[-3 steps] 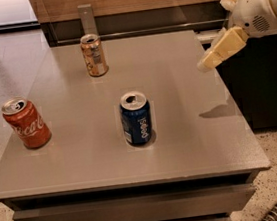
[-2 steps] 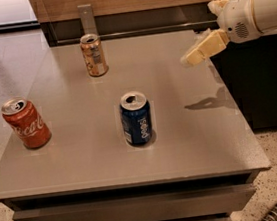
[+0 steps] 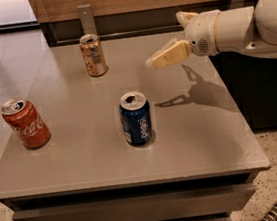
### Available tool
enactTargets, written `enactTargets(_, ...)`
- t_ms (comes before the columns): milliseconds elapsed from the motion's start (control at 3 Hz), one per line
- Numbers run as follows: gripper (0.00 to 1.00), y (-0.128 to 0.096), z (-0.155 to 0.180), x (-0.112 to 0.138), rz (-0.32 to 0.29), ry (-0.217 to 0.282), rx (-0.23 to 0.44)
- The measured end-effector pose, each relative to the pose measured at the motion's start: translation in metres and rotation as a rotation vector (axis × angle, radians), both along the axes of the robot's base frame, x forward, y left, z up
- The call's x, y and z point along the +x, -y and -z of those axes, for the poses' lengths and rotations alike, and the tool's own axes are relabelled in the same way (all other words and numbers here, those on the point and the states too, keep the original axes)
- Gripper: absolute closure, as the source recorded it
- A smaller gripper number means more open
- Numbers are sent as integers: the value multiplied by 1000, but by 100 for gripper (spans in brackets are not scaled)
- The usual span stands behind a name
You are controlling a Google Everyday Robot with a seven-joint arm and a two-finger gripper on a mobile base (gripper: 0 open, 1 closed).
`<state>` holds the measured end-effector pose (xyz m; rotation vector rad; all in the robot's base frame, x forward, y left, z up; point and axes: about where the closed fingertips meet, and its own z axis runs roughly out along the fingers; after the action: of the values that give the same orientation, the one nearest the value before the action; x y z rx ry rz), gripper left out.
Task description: Pick orange can
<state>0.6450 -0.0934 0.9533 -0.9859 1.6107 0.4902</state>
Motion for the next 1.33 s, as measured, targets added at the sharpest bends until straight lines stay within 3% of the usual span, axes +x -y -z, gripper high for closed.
enactTargets(667,0,-7,5,9,-13,-5,18)
enactTargets(1000,0,-33,22,42,-38,-22,56)
enactTargets(1333,0,-86,39,82,-89,-24,110)
